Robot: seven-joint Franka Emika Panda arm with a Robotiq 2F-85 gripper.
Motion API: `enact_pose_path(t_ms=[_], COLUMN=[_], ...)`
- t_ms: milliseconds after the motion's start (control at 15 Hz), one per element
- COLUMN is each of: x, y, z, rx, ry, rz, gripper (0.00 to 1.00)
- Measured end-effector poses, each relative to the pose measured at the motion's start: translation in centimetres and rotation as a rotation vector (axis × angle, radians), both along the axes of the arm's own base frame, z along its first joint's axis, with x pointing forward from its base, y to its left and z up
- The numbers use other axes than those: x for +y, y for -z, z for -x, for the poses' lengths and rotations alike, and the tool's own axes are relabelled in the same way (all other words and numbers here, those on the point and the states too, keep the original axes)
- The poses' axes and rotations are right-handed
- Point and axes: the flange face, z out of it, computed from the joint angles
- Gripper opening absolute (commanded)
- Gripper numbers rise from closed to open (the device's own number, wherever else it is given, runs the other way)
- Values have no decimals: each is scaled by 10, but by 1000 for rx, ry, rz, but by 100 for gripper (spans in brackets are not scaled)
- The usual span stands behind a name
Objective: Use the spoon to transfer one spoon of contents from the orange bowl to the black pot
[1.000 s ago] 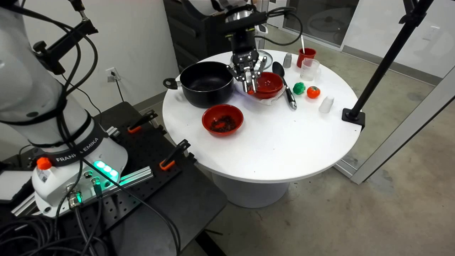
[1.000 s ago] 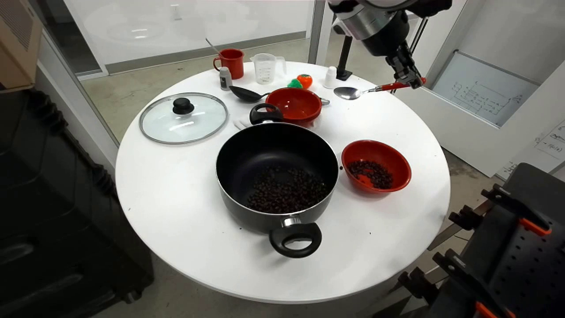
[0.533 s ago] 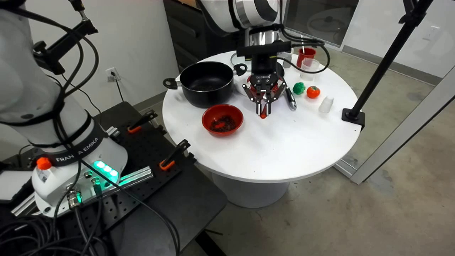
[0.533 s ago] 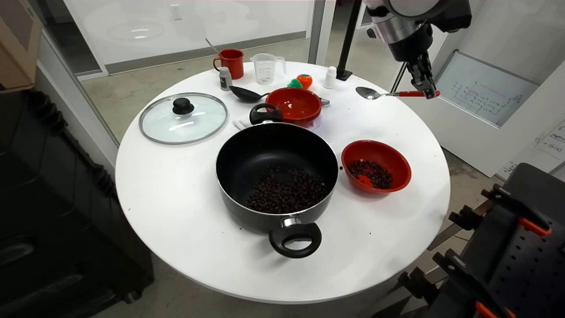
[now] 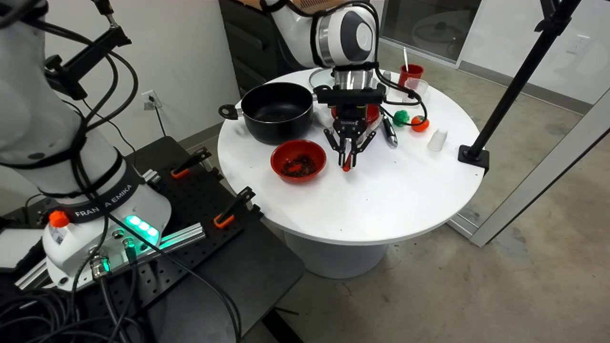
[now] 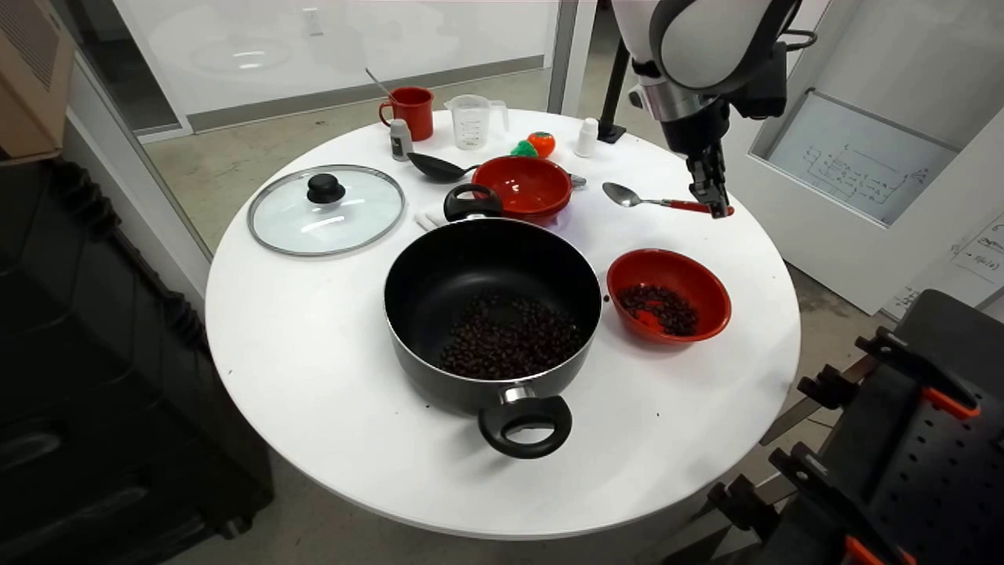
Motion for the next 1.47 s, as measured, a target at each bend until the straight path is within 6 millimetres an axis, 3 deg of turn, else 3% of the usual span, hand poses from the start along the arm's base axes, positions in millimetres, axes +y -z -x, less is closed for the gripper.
enact_pose_path(t_ms=[800,1133,1200,1467], x=[-1,-2,-3,-5], y=[65,78,79,79], z=[-10,-12,-13,-15], rx=[39,61,62,69], ry=[-10,-39,-43,-59], rz=[-61,-90,-97,-114], gripper=[5,5,43,66])
